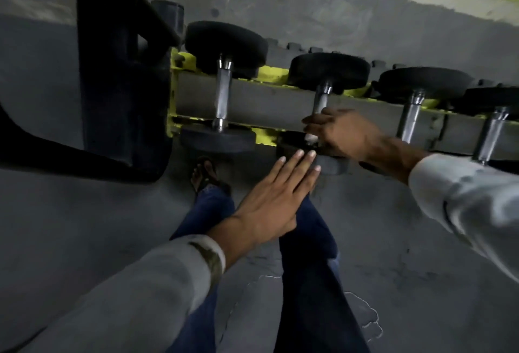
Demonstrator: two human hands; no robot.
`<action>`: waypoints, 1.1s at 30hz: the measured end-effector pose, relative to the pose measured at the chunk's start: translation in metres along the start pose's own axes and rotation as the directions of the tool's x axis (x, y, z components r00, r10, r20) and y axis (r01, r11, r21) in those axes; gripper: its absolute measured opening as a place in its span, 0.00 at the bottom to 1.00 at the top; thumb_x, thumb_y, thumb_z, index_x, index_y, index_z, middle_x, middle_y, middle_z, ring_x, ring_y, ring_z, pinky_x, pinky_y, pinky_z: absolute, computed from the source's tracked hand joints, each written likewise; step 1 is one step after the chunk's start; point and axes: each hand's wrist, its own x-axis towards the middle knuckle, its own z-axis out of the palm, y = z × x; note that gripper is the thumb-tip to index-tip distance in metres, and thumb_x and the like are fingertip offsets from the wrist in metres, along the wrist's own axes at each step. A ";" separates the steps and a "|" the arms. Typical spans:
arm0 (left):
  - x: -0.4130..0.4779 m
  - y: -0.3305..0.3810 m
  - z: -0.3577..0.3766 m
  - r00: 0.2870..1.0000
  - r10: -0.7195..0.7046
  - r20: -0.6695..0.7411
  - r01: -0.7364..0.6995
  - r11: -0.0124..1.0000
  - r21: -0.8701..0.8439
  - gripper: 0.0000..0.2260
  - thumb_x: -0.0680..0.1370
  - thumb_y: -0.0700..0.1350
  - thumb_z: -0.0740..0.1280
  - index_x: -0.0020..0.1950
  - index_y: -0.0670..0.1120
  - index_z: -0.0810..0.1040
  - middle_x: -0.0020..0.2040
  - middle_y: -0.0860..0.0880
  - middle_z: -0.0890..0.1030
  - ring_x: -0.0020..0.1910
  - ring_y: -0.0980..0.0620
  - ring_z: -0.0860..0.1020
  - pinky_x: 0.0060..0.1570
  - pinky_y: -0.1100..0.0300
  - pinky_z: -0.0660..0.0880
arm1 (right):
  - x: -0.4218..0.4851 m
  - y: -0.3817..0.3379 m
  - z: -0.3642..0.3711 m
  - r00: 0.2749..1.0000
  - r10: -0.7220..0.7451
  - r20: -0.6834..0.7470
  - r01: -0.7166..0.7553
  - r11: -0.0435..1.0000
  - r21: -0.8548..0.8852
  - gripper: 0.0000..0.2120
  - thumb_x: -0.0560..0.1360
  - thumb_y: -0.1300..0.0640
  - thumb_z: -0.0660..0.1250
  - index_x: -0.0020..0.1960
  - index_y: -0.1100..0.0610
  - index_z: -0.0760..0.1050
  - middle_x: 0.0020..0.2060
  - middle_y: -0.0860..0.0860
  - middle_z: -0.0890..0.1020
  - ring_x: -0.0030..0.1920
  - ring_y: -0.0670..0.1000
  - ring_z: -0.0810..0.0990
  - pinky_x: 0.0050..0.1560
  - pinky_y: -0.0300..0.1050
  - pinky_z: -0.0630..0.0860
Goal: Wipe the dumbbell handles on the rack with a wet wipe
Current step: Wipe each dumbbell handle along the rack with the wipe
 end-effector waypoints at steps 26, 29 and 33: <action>0.022 0.053 0.008 0.975 -0.218 0.049 0.215 0.975 0.053 0.52 0.78 0.62 0.66 0.81 0.37 0.34 0.79 0.33 0.29 0.80 0.33 0.34 0.80 0.40 0.49 | -0.033 0.004 0.060 0.838 0.521 0.160 -0.359 0.306 0.882 0.05 0.74 0.63 0.71 0.43 0.54 0.79 0.40 0.52 0.85 0.42 0.52 0.83 0.45 0.48 0.79; 0.022 0.053 0.012 0.977 -0.213 0.031 0.211 0.976 0.061 0.53 0.77 0.63 0.66 0.82 0.37 0.35 0.80 0.33 0.32 0.80 0.33 0.35 0.80 0.40 0.50 | -0.001 0.013 0.062 0.713 0.588 0.382 -0.279 -0.262 0.924 0.12 0.73 0.75 0.63 0.43 0.61 0.80 0.35 0.54 0.82 0.35 0.51 0.81 0.39 0.44 0.76; 0.022 0.050 0.016 0.979 -0.202 0.030 0.201 0.979 0.044 0.51 0.77 0.60 0.66 0.82 0.37 0.35 0.80 0.34 0.30 0.80 0.34 0.33 0.80 0.40 0.49 | 0.045 0.040 0.058 0.587 0.602 0.541 0.054 -0.696 0.716 0.15 0.76 0.70 0.57 0.60 0.65 0.74 0.49 0.63 0.79 0.44 0.59 0.80 0.39 0.45 0.75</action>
